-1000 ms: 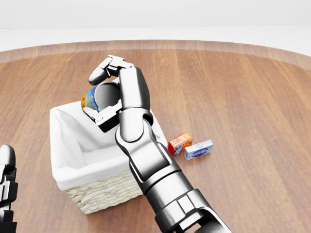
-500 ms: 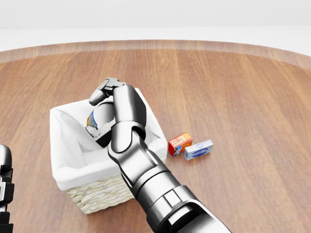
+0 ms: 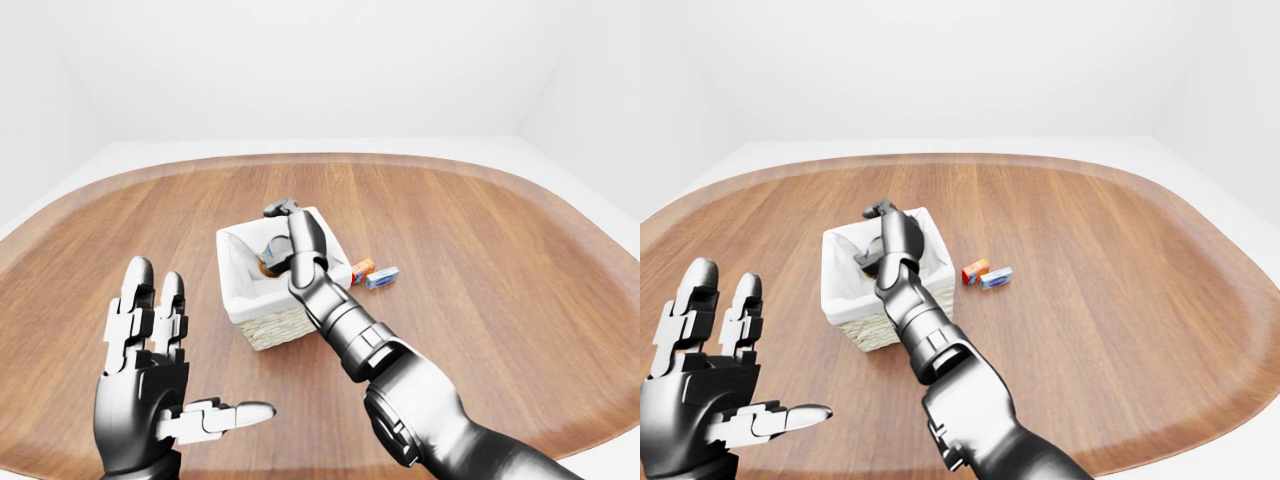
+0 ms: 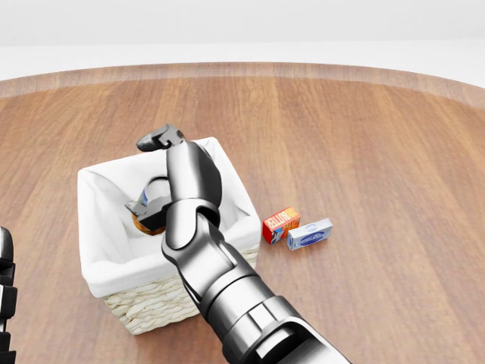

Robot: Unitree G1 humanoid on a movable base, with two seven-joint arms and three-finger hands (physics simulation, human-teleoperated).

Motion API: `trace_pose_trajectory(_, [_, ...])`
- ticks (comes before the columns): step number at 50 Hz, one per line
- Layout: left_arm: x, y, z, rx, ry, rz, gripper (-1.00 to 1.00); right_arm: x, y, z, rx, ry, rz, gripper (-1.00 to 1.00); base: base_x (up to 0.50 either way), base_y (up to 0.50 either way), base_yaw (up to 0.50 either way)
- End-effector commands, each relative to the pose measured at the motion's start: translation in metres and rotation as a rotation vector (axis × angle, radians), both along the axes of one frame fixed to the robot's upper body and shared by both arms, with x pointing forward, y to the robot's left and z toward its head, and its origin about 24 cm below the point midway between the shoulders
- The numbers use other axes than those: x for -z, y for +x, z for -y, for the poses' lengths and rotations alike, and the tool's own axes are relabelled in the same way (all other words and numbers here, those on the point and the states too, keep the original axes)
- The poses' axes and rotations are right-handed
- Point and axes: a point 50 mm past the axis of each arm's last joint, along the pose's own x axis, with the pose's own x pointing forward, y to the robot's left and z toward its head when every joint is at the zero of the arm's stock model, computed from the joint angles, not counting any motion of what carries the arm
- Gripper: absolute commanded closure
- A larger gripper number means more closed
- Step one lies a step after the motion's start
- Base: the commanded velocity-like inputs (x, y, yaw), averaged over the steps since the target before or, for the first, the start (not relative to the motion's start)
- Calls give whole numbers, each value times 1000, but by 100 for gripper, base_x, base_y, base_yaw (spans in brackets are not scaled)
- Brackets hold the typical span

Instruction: Pick up the alphabet soup and put it in the basket.

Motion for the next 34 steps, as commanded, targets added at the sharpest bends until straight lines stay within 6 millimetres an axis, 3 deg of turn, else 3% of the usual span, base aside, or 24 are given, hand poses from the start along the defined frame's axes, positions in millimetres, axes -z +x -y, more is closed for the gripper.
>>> trace_pose_trajectory(1, [0, -1, 0, 1, -2, -1, -100, -6, -2, -5, -16, -9, 36, -100, 0, 0, 0])
trace_pose_trajectory(34, [-1, -1, -1, 0, -2, 6, -100, 3, -4, -3, -16, -33, 16, -100, 0, 0, 0])
